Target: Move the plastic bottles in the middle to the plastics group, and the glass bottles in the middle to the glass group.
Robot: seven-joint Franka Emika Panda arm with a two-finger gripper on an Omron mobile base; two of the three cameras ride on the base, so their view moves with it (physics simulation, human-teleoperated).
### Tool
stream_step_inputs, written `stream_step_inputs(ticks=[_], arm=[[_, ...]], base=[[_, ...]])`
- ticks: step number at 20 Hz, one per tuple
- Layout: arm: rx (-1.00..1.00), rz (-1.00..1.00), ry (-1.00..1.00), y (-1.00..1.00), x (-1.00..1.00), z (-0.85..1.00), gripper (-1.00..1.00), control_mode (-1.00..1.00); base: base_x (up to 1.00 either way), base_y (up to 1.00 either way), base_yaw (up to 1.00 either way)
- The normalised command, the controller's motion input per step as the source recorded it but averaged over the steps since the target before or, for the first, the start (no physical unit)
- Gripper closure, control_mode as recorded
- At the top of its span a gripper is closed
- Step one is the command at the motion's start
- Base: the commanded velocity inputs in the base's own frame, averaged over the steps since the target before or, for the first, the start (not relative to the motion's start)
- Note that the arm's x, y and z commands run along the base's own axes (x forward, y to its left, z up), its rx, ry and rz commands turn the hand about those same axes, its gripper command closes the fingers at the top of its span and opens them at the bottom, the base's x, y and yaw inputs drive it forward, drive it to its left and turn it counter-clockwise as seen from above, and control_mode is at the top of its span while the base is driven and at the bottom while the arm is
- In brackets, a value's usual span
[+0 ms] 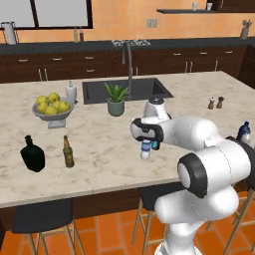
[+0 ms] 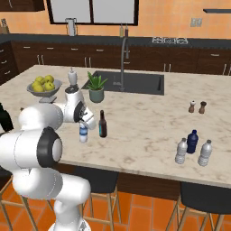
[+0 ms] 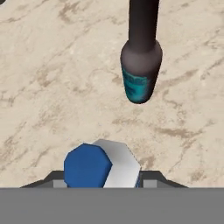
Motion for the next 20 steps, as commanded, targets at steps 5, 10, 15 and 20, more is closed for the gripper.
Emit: stream_step_inputs(ticks=[5,10,15,20], arm=[[0.02,0.11,0.01,0.40,-0.43,0.35,1.00,-1.00],[0.00,0.30,0.00,0.62,-0.49,0.14,1.00,-1.00],[0.00,0.40,-0.05,0.75,-0.44,0.03,1.00,-1.00],[-0.05,0.37,-0.09,0.47,-0.27,0.14,1.00,-1.00]], base=[[0.00,0.00,0.00],[0.00,0.00,0.00],[0.00,0.00,0.00],[0.00,0.00,0.00]])
